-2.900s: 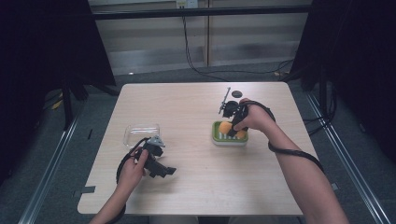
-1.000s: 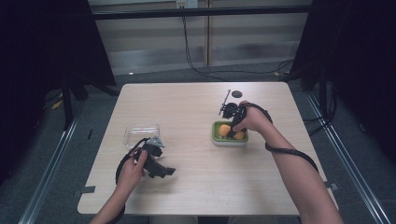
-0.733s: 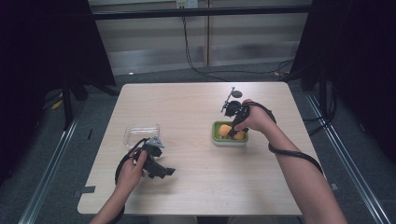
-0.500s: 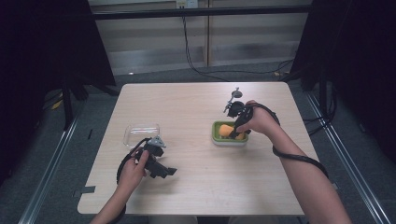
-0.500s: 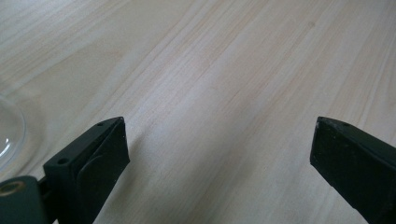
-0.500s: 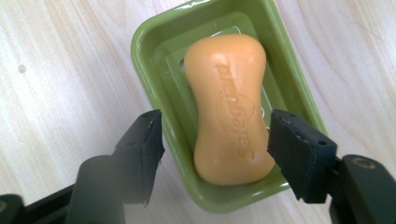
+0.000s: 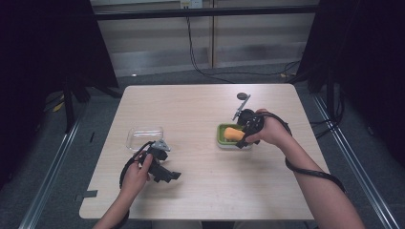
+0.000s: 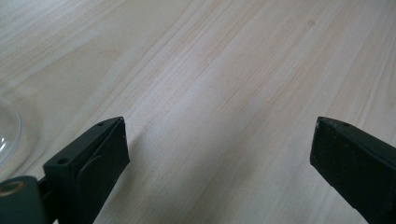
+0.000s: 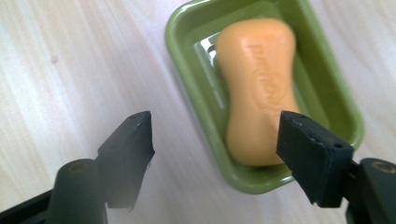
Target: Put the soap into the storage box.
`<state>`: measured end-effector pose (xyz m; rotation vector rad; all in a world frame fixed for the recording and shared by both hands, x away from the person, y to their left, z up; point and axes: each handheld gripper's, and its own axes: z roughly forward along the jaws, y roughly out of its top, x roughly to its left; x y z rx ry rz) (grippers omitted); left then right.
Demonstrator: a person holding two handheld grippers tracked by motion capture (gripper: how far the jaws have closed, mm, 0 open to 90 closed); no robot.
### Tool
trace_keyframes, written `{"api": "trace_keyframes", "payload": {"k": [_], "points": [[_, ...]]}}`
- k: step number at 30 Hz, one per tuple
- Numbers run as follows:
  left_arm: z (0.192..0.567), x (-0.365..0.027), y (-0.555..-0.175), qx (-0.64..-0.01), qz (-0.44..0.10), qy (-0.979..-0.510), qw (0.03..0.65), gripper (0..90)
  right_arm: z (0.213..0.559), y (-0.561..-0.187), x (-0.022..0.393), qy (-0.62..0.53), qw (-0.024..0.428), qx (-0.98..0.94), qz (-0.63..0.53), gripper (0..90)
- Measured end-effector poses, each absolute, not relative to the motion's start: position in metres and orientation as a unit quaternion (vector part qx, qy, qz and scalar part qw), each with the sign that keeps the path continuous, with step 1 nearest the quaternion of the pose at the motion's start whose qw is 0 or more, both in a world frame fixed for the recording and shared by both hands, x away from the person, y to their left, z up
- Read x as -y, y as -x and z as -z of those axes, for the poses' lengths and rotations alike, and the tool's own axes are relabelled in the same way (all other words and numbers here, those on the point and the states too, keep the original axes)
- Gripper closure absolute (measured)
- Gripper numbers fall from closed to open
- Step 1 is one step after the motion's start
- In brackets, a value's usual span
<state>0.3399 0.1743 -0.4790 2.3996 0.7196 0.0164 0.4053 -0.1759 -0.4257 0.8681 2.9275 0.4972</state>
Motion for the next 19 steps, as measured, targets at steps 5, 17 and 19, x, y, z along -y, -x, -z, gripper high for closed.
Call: {"api": "trace_keyframes", "payload": {"k": [5, 17, 19], "points": [[0.479, -0.173, -0.339, -0.274, -0.007, -0.910, 0.312, 4.2, 0.427, -0.394, 0.176, -0.270, 0.026, -0.949, -0.162, 25.5], [0.480, -0.171, -0.339, -0.274, -0.005, -0.911, 0.309, 4.2, 0.432, -0.375, 0.182, -0.280, 0.024, -0.945, -0.169, 17.6], [0.480, -0.171, -0.339, -0.276, -0.006, -0.909, 0.313, 4.2, 0.435, -0.372, 0.184, -0.276, 0.026, -0.945, -0.173, 17.0]]}}
